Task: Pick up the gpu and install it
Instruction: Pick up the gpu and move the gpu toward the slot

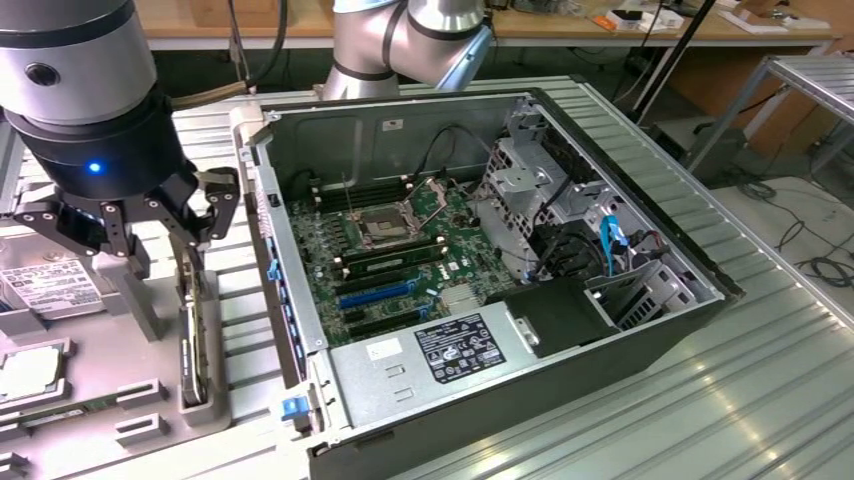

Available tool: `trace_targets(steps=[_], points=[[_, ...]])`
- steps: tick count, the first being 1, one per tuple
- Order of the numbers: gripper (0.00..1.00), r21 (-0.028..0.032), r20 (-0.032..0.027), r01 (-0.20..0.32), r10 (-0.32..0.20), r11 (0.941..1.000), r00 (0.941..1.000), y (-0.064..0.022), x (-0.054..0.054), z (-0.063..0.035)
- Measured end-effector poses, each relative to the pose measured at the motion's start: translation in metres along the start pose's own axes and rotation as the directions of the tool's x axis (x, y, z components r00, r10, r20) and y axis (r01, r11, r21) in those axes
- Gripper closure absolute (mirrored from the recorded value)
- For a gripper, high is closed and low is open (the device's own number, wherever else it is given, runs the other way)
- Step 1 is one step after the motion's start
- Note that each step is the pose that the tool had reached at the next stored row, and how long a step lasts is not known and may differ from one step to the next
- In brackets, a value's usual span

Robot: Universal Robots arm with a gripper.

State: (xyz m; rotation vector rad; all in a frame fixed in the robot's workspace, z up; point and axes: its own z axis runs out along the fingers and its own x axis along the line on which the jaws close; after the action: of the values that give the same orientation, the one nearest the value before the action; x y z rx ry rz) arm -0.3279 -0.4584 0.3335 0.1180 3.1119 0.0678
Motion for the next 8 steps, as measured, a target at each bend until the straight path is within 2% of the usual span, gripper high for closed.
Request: trace_targets(steps=[8], points=[[0.52,0.0,0.0,0.0,0.0,1.0,1.0,-0.0004,0.0008,0.0071]])
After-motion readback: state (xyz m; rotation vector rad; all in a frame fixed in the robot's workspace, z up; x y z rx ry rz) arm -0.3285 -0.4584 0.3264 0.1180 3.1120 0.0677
